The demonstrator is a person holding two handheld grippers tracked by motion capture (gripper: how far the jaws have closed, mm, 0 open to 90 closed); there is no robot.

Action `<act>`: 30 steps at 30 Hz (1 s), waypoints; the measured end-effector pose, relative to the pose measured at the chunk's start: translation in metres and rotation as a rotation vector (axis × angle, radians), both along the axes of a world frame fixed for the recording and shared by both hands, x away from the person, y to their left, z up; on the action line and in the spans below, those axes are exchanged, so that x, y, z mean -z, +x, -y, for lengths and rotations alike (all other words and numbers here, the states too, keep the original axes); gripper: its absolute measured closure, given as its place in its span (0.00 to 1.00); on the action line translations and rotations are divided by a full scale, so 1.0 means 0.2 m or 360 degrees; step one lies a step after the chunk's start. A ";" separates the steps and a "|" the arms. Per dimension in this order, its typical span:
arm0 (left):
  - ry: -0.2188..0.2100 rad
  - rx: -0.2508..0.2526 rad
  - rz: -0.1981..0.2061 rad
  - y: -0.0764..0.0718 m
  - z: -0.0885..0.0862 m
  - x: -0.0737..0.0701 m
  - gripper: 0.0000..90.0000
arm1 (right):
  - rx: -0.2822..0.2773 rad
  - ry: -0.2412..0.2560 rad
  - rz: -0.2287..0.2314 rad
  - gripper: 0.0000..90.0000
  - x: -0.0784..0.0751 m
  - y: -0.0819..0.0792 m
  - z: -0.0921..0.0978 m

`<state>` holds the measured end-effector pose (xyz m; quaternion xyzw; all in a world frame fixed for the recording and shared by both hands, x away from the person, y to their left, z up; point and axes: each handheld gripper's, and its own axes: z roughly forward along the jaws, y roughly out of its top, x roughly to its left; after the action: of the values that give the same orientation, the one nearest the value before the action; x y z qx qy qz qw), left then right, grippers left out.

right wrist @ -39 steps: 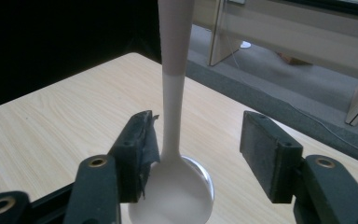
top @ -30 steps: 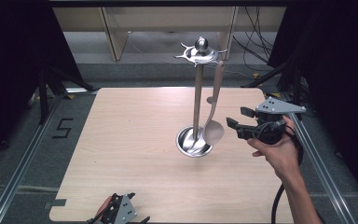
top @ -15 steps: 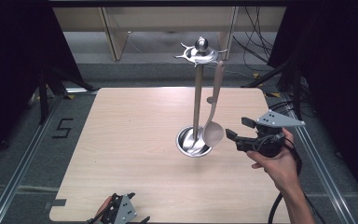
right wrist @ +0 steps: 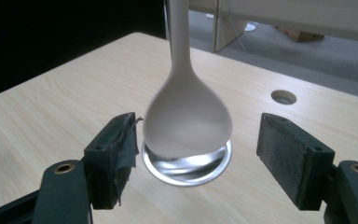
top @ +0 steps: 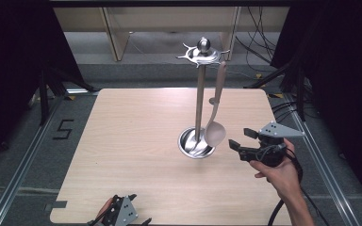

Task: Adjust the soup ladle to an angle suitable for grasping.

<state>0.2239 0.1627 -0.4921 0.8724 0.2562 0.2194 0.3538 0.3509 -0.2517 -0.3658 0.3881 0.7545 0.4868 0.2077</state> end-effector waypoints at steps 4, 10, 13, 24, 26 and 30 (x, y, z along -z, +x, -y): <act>0.0018 -0.0002 0.0000 0.00 0.00 0.00 0.17 | -0.0024 -0.0017 0.0018 0.33 0.03 0.00 0.01; 0.0010 0.0003 -0.0019 0.01 0.00 0.00 0.17 | -0.0039 -0.0018 -0.0072 0.32 0.08 -0.03 0.02; 0.0016 -0.0007 -0.0007 0.01 0.00 0.00 0.17 | -0.0045 -0.0029 -0.0063 0.31 0.11 -0.03 0.04; 0.0039 -0.0010 -0.0001 0.01 0.01 -0.01 0.17 | -0.0099 -0.0040 -0.0142 0.29 0.18 -0.07 0.02; 0.0018 0.0000 -0.0007 0.01 0.01 0.00 0.17 | -0.0090 -0.0020 -0.0150 0.28 0.20 -0.08 0.02; 0.0010 0.0001 -0.0007 0.00 0.01 0.00 0.17 | -0.0088 -0.0059 -0.0169 0.28 0.23 -0.10 0.03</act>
<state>0.2244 0.1612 -0.4922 0.8741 0.2559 0.2180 0.3505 0.3315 -0.2574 -0.4127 0.3884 0.7838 0.4570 0.1610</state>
